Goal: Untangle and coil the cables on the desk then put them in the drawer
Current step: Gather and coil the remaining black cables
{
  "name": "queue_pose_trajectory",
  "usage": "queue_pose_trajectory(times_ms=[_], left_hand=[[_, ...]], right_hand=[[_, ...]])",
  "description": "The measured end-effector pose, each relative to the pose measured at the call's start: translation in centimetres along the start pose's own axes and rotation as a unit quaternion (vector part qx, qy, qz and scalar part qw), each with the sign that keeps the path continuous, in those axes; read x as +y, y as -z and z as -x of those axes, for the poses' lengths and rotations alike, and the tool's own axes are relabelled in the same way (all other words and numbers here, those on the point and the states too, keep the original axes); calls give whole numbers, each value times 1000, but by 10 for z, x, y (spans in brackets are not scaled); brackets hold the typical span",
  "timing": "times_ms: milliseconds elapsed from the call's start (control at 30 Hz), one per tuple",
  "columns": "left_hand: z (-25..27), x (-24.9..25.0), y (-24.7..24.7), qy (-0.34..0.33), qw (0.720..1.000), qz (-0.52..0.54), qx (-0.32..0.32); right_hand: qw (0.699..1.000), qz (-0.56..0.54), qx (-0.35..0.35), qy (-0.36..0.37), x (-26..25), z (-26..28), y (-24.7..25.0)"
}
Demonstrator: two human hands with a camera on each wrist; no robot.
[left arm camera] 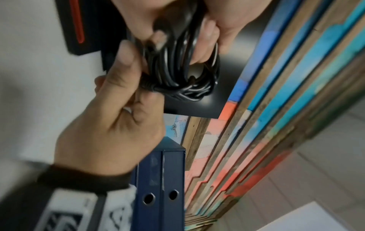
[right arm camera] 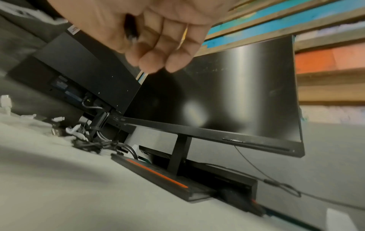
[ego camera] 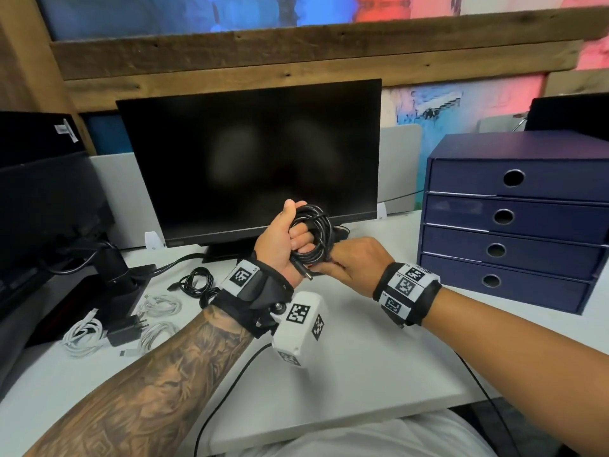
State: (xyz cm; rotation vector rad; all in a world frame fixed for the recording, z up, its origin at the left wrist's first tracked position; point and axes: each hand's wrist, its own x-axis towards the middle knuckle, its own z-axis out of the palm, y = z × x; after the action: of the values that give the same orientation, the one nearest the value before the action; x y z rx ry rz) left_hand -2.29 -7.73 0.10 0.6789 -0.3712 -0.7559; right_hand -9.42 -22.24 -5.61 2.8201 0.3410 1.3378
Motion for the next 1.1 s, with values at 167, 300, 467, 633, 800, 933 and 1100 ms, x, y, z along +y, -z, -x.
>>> queue_pose_trajectory(times_ms=[167, 300, 467, 633, 800, 933, 1100], left_hand=[[-10, 14, 9, -159, 956, -244, 12], [-12, 20, 17, -165, 927, -336, -14], [-18, 18, 30, -108, 916, -383, -50], [-25, 38, 43, -70, 840, -538, 3], [-20, 78, 70, -8, 774, -633, 31], [-15, 93, 97, 25, 740, -669, 63], [-16, 93, 129, 79, 723, -674, 127]], right_hand=[[978, -109, -123, -125, -12, -9, 12], [874, -384, -129, -270, -14, -22, 26], [823, -455, -78, -330, -19, -34, 23], [787, -480, -90, -377, -17, -37, 8], [737, -499, -138, -435, -24, -54, -24], [729, -492, -187, -438, -33, -68, -60], [708, -475, -260, -452, -42, -77, -97]])
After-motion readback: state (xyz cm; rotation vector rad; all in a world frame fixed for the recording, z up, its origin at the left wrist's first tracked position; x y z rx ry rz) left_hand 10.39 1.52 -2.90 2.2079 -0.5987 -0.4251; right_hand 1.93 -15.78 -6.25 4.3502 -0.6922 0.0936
